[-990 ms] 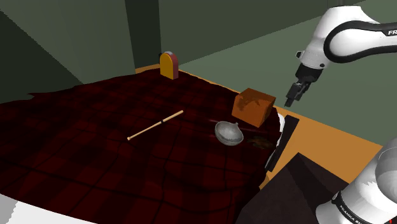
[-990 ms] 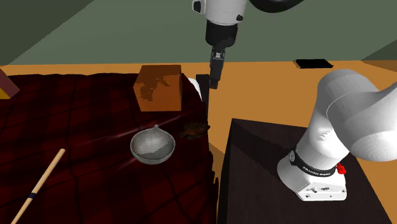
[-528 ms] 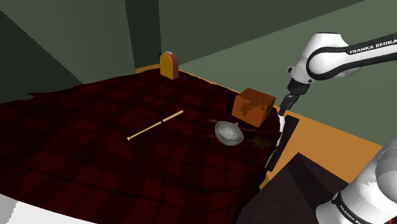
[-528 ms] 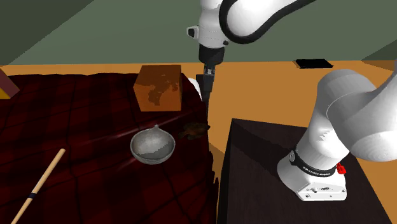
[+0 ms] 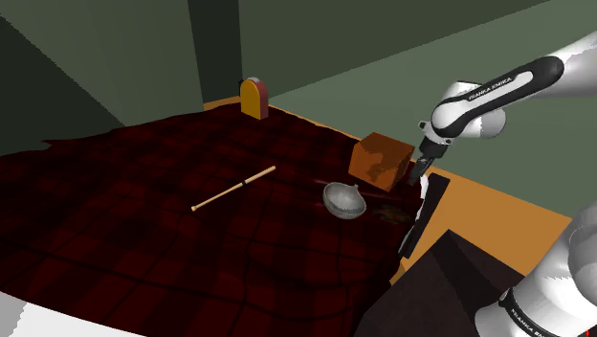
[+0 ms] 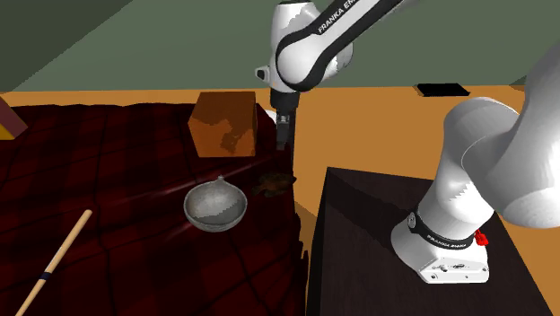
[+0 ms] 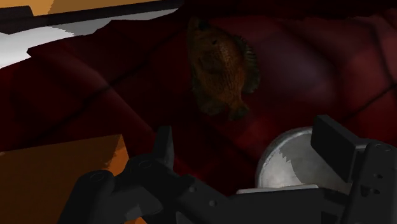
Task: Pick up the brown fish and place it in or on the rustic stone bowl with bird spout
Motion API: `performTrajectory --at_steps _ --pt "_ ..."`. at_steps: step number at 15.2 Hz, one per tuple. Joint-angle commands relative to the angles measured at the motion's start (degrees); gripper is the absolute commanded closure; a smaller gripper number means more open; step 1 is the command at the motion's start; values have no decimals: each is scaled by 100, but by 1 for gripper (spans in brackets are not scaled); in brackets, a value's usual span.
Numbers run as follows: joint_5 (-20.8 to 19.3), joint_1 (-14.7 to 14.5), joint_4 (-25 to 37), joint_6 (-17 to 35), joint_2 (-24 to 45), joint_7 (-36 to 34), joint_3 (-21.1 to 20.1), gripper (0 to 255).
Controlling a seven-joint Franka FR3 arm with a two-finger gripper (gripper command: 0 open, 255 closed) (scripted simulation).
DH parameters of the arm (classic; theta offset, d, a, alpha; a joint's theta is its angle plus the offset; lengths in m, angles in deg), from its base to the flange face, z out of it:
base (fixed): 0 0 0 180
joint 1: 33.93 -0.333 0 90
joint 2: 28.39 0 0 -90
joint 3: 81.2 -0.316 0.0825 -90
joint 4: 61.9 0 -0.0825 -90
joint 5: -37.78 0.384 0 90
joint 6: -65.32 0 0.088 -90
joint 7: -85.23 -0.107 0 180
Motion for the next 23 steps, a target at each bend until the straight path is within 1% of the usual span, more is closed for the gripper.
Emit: performTrajectory --at_steps 1,3,4,6,7,15,22,23 --pt "559 -153 162 287 564 630 214 0" --pt "1295 -228 400 469 1178 1353 306 0" --pt "1685 -209 538 524 1490 1725 290 0" --pt "2409 -40 848 579 2093 2416 129 0" --pt "2640 69 972 589 2306 2642 28 0" --pt "3394 324 1074 972 2920 3167 -419 0" --pt "3392 325 1073 972 2919 3166 -420 0" --pt "3392 325 1073 972 2919 3166 -420 255"
